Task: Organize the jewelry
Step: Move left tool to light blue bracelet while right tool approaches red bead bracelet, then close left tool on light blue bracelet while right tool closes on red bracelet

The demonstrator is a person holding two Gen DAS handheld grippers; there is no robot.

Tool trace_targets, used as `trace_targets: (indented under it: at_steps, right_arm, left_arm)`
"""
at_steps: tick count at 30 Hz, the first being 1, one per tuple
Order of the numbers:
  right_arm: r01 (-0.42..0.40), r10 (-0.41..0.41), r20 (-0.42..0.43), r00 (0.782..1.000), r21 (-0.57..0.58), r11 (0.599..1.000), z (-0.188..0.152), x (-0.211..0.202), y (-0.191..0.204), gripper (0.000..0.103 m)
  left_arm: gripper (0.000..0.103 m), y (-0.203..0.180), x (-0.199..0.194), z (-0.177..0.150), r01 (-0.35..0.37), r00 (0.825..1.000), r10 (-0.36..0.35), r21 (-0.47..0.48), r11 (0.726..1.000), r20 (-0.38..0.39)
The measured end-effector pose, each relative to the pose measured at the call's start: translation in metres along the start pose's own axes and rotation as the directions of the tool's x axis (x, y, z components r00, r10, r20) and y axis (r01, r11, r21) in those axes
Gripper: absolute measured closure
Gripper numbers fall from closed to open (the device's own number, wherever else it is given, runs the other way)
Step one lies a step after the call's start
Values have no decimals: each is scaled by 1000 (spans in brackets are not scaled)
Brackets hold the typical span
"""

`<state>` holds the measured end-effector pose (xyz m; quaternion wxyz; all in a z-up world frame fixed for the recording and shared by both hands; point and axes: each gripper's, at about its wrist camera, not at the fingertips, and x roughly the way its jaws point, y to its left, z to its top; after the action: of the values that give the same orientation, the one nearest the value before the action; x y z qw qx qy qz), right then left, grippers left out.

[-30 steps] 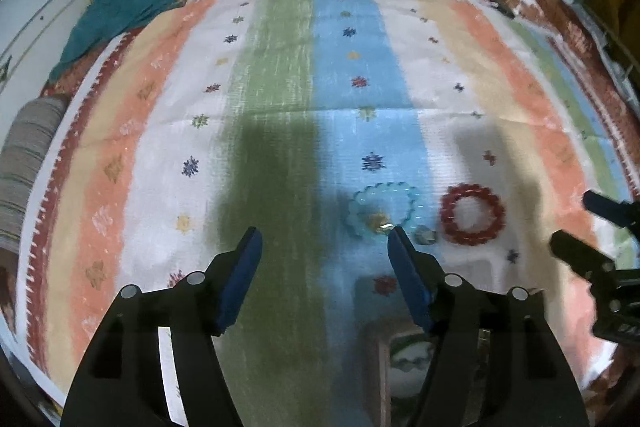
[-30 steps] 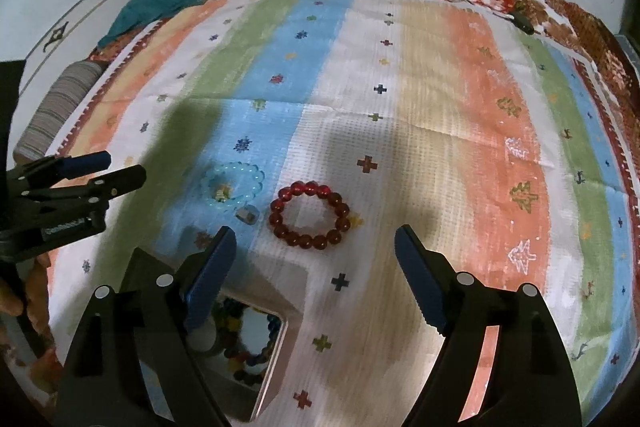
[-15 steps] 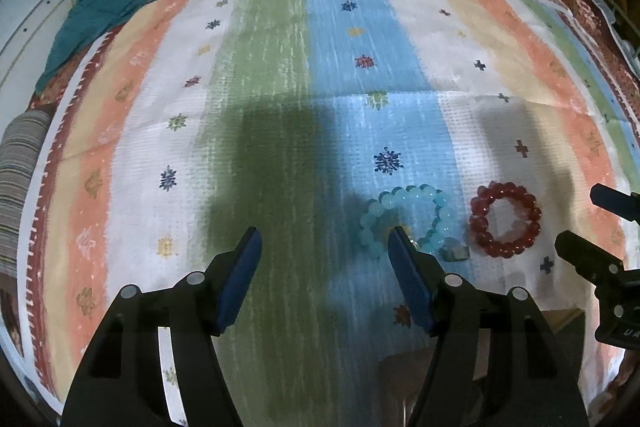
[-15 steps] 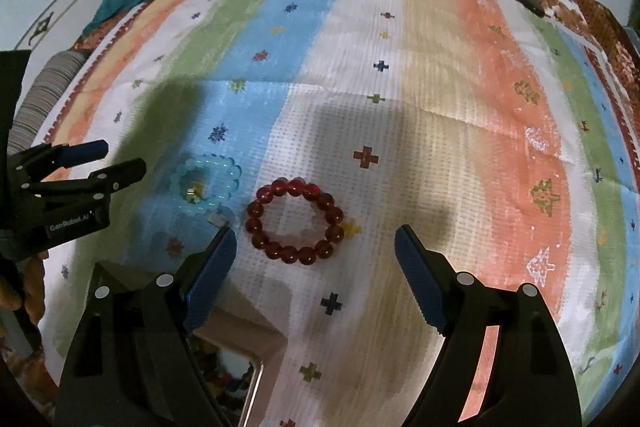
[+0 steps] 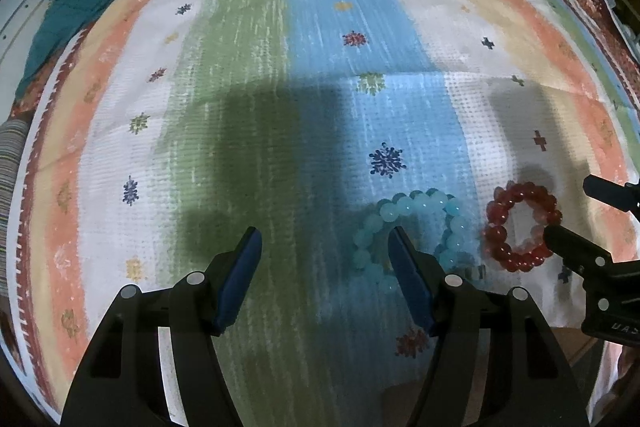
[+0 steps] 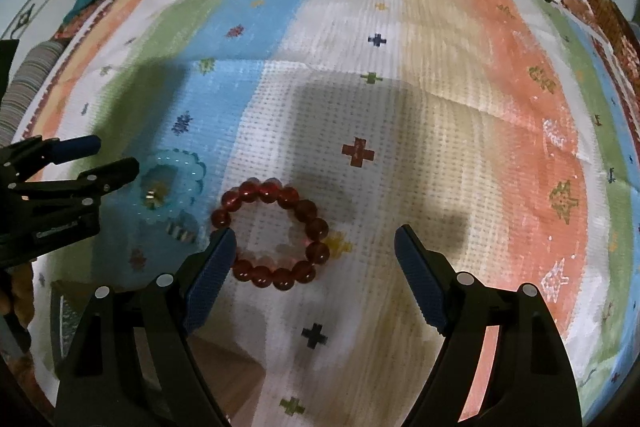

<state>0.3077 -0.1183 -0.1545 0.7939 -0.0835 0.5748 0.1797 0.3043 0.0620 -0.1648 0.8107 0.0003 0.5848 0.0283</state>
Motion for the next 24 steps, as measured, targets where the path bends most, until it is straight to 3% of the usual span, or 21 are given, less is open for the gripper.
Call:
trace_targets:
  at_steps: [11,17,20,23,24]
  right_arm:
    - [4,-4,-43,999,13,1000,3,22,-4,21]
    - [44,-45,-46,998,-26,999,4,27,5,21]
    - [42,-44,-46,998,-29,999,4,27,5,22]
    - [47,-48,-46,998,-25,999,3,26,3,26]
    - [51,-51,-42,998,-22,998,4,25,1,32]
  left_arm:
    - [35,-2,21,1,-7,999,8,24,1000,-31]
    - [36,-2,21,1,-1,1000,2,21,1000,-26]
    - [46,3,20,0,-2,1000,3,10,1000,-26]
    - [66,9,19,-1,-7,1000,6,-21,1000,-31]
    - [75,13,18,-1,-6,999,5,-31,999,-32]
